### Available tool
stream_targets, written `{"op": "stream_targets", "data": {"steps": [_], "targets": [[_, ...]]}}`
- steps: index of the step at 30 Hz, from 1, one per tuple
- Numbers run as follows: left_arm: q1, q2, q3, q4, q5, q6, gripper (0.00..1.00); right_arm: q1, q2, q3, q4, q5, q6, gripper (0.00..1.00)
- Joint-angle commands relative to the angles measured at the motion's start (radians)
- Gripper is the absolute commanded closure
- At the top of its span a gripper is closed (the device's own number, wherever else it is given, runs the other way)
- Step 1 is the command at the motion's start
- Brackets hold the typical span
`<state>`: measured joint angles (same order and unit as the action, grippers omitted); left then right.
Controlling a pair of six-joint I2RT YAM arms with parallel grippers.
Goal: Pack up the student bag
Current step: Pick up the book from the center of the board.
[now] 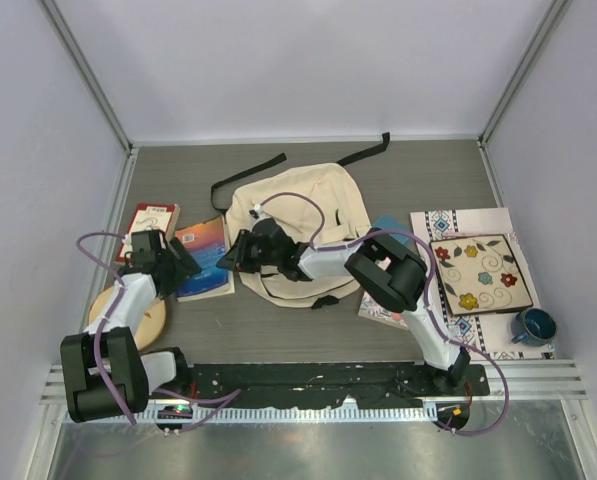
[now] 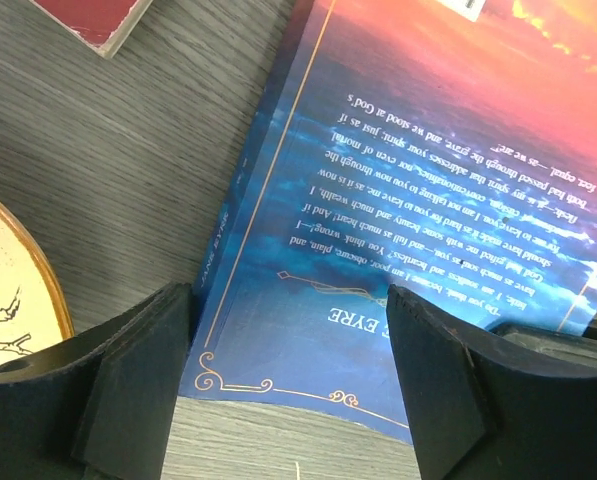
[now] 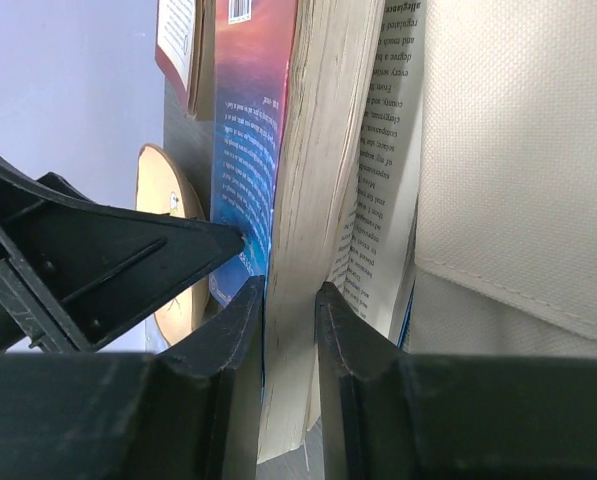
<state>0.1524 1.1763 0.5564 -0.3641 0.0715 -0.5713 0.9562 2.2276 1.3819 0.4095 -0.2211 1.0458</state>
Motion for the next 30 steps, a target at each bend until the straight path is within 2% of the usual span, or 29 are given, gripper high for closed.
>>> {"op": "stream_targets", "data": {"steps": [1,4,6,10,19,25,30], "targets": [[-0.013,-0.073,0.039,0.009,0.094,-0.036,0.17,0.046,-0.054,0.010,0.080,-0.061,0.006,0.99],[-0.013,-0.145,0.111,-0.055,0.079,-0.038,0.04,0.029,-0.086,-0.043,0.190,-0.092,0.046,0.99],[-0.013,-0.188,0.149,-0.105,0.064,-0.041,0.00,0.027,-0.108,-0.063,0.239,-0.107,0.042,0.99],[-0.013,-0.262,0.264,-0.173,0.053,-0.030,0.00,0.026,-0.195,-0.096,0.308,-0.129,0.029,0.99],[-0.013,-0.303,0.456,-0.305,0.037,0.027,0.01,-0.005,-0.373,-0.216,0.397,-0.158,0.049,0.99],[-0.013,-0.313,0.517,-0.326,0.083,0.025,0.00,-0.037,-0.482,-0.283,0.476,-0.189,0.102,0.99],[-0.011,-0.320,0.496,-0.306,0.149,-0.013,0.00,-0.062,-0.568,-0.354,0.519,-0.190,0.117,0.99]]}}
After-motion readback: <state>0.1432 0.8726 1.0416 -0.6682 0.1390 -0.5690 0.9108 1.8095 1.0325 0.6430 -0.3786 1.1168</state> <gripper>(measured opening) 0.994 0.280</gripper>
